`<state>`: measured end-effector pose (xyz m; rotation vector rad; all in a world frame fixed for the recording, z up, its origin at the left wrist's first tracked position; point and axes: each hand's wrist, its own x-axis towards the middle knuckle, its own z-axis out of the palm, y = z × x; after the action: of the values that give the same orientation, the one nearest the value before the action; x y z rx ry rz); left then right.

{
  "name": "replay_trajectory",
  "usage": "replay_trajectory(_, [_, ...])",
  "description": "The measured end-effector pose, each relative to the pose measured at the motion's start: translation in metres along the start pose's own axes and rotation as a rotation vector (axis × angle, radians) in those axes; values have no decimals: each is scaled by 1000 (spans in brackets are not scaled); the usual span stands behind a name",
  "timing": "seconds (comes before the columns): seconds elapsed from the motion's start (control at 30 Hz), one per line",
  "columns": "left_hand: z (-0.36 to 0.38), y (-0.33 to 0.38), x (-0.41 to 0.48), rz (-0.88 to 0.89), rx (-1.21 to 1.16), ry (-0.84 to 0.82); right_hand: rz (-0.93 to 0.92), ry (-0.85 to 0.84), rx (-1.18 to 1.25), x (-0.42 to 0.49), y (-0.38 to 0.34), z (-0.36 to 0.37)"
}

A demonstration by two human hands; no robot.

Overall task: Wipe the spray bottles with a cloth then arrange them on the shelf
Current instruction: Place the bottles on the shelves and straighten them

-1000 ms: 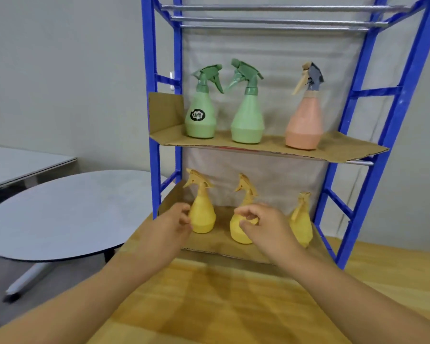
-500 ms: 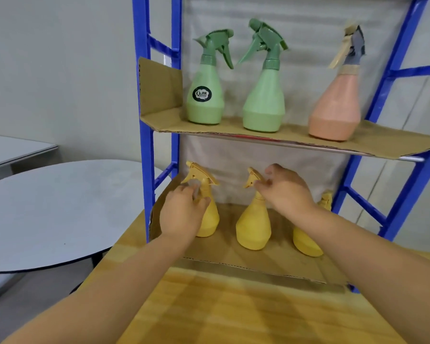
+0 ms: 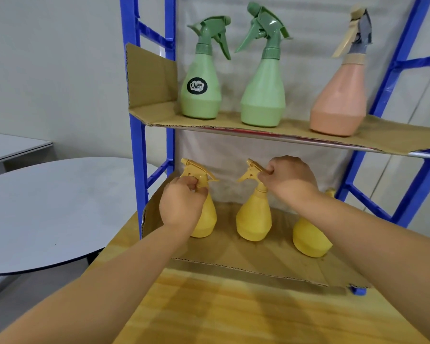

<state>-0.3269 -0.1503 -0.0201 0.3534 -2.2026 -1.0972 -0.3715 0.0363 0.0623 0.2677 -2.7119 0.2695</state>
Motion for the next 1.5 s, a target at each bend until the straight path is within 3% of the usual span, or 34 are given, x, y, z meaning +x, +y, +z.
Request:
replay_trajectory(0.8, [18,-9,9,52,85,84,-39,-62,7,7,-2,8])
replay_trajectory(1.5, [8,-15,13,176,245,-50,-51,-145,-46,-2,-8,-2])
